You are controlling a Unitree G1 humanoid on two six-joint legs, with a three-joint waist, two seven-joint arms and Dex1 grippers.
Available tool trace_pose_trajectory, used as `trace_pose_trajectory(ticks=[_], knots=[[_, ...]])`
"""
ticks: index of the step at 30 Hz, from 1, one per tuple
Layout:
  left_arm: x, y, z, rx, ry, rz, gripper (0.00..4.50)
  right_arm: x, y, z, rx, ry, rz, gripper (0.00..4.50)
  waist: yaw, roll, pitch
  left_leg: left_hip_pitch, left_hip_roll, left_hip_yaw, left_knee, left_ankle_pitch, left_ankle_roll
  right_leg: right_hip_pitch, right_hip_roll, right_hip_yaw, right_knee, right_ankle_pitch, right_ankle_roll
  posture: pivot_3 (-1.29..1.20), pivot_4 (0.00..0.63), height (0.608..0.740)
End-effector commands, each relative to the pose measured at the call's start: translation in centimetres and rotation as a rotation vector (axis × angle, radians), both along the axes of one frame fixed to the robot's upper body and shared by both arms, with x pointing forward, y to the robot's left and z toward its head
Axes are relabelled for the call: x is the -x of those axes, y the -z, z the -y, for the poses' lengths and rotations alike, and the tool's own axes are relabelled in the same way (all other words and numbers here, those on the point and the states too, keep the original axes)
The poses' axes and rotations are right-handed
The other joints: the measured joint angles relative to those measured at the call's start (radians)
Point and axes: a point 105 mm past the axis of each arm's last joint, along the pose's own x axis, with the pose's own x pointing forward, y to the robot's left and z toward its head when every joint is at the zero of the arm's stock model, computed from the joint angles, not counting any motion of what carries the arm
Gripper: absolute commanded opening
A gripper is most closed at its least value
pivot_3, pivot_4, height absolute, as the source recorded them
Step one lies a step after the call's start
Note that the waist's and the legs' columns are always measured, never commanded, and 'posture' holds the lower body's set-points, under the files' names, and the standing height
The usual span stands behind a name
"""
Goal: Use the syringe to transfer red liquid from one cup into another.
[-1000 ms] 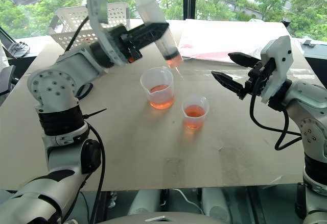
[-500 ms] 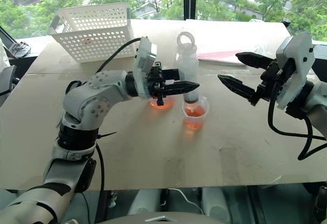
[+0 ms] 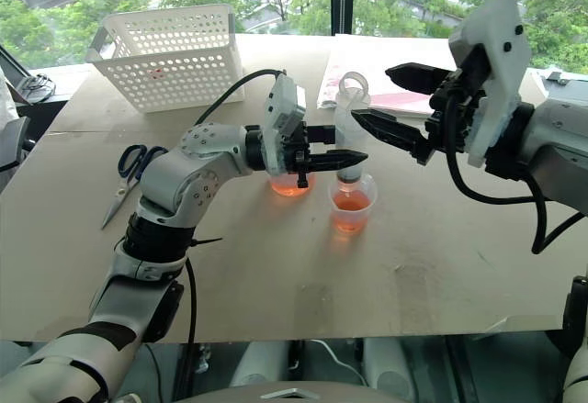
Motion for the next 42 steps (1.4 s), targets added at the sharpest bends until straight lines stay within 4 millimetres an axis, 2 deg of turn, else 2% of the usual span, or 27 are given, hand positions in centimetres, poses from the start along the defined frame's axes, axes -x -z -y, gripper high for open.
trace_pose_trajectory(ticks=[1, 5, 6, 8, 12, 13, 17, 26, 42], knots=[[0.8, -1.7, 0.9, 0.009, 0.045, 0.065, 1.44, -0.6, -1.2, 0.2, -0.028, 0.067, 0.036, 3.66, 0.002, 0.0, 0.0, 0.0, 0.0, 0.0, 0.0, 0.0, 0.0, 0.0, 0.0, 0.0, 0.0, 0.0, 0.0, 0.0, 0.15, 0.74], [0.8, -1.8, 1.0, 0.001, 0.05, 0.063, 1.44, -1.2, -2.0, 0.2, -0.047, 0.109, 0.048, 3.66, 0.0, 0.0, 0.0, -0.001, 0.0, 0.0, 0.0, 0.0, 0.0, 0.0, 0.0, -0.001, 0.0, 0.0, 0.0, 0.0, 0.15, 0.74], [0.8, -1.8, 0.9, 0.001, 0.052, 0.062, 1.44, -1.3, -2.2, 0.3, -0.051, 0.117, 0.051, 3.42, 0.0, 0.0, 0.0, -0.001, 0.0, 0.0, 0.0, 0.0, 0.0, 0.0, 0.0, -0.001, 0.0, 0.0, 0.0, 0.0, 0.15, 0.74], [0.8, -1.8, 0.9, 0.002, 0.054, 0.06, 1.44, -1.5, -2.3, 0.3, -0.046, 0.132, 0.053, 2.75, -0.001, 0.0, 0.0, -0.001, 0.0, 0.0, 0.0, 0.0, 0.0, -0.001, 0.0, 0.0, 0.0, 0.0, 0.0, 0.0, 0.15, 0.74], [0.7, -1.4, 0.8, 0.007, 0.052, 0.049, 1.44, -1.5, -2.4, 0.2, -0.032, 0.135, 0.052, 0.88, -0.001, 0.0, 0.0, -0.001, 0.001, 0.0, 0.0, 0.0, 0.0, -0.001, 0.0, -0.001, 0.0, 0.0, 0.0, 0.0, 0.15, 0.74], [0.7, -1.3, 0.7, 0.009, 0.051, 0.046, 1.44, -1.3, -2.4, 0.0, -0.029, 0.121, 0.046, 0.6, -0.001, 0.0, 0.0, -0.001, 0.001, 0.0, 0.0, 0.0, 0.0, -0.001, 0.0, 0.0, 0.0, 0.0, 0.0, 0.0, 0.15, 0.74], [0.7, -0.9, 0.6, 0.01, 0.044, 0.039, 1.44, -0.4, -2.5, -0.7, -0.034, 0.053, 0.022, 0.6, -0.001, 0.0, 0.0, -0.001, 0.001, 0.0, 0.0, 0.0, 0.0, -0.001, 0.0, 0.0, 0.0, 0.0, 0.0, 0.0, 0.15, 0.74], [1.1, -0.8, 0.9, 0.015, 0.053, 0.043, 1.44, -0.9, -2.5, -0.9, -0.089, 0.068, -0.01, 0.6, -0.001, 0.0, 0.0, -0.001, 0.001, 0.0, 0.0, 0.0, 0.0, -0.001, 0.0, 0.0, 0.0, 0.0, 0.0, 0.0, 0.15, 0.74], [1.5, -1.4, 1.6, 0.065, 0.081, 0.01, 1.44, -0.2, -2.0, -1.2, -0.024, 0.024, -0.04, 0.6, -0.001, 0.0, 0.0, -0.001, 0.001, 0.0, 0.0, 0.0, 0.0, -0.001, 0.0, 0.0, 0.0, 0.0, 0.0, 0.0, 0.15, 0.74]])
